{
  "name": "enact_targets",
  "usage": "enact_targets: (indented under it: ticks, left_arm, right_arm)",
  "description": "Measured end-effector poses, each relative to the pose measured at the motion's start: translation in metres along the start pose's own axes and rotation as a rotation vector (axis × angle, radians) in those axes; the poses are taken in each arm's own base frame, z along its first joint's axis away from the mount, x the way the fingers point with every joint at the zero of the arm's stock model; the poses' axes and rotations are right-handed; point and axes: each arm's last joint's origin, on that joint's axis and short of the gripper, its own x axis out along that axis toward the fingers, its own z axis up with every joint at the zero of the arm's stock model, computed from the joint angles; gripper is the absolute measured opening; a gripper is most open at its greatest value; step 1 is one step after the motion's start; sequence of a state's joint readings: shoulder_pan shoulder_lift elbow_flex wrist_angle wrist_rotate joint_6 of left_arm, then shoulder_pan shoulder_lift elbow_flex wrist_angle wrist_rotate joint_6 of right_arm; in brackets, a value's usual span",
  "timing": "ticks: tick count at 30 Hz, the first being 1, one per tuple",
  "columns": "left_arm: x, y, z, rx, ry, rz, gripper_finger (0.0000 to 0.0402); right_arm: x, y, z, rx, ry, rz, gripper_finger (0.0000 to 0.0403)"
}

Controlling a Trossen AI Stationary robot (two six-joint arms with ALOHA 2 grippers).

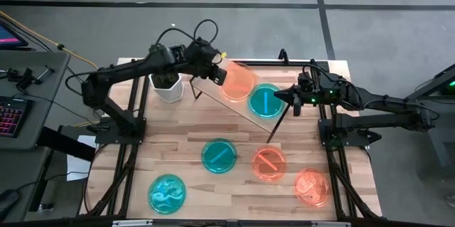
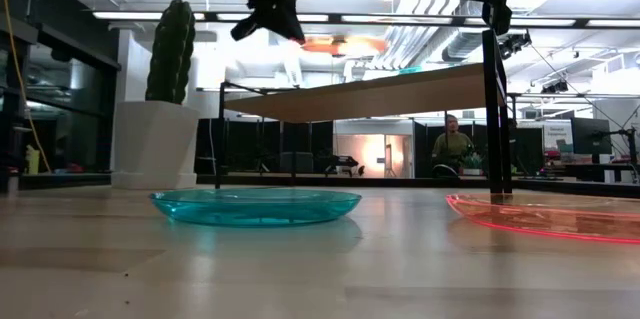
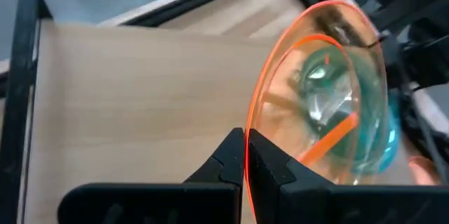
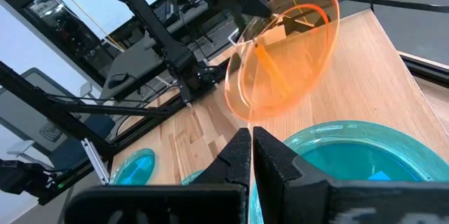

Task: Place and stack plates onto a shelf
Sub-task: Put the left orange plate on the shelf, then move the bottom blue plate to the left side of the top blue plate

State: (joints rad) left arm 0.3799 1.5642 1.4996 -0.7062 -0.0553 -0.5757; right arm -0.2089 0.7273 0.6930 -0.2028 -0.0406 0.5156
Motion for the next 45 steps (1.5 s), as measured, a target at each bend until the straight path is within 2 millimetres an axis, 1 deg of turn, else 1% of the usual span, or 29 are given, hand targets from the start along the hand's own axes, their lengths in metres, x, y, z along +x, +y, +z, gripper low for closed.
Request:
enact_targets:
  ticks: [4,8,17,30,33,38,45]
  left_arm:
    - [0.000,0.007,-0.004,-0.023,-0.025,0.083,0.0000]
    - [-0.003,0.015,-0.005,-0.038,-0.047,0.125,0.0000]
    - [0.011,0.033,-0.018,-0.090,0.010,0.196,0.0000]
    - [0.024,0.042,-0.029,-0.126,0.012,0.210,0.0004]
    - [0.026,0.042,-0.029,-0.126,-0.001,0.212,0.0009]
    - [0.026,0.042,-0.024,-0.111,-0.046,0.188,0.0024]
    - [0.027,0.042,-0.021,-0.092,-0.061,0.173,0.0061]
  right_arm:
    - [0.000,0.000,0.000,0.000,0.000,0.000,0.0000]
    - [0.000,0.000,0.000,-0.002,0.001,0.000,0.0000]
    - [0.000,0.000,0.000,-0.004,0.004,-0.002,0.0000]
    - [0.000,0.000,0.000,-0.019,0.004,-0.002,0.0000]
    - [0.000,0.000,0.000,-0.019,0.004,-0.002,0.0000]
    - [0.000,0.000,0.000,-0.019,0.004,-0.001,0.0000]
    - [0.000,0.000,0.000,-0.019,0.004,-0.002,0.0000]
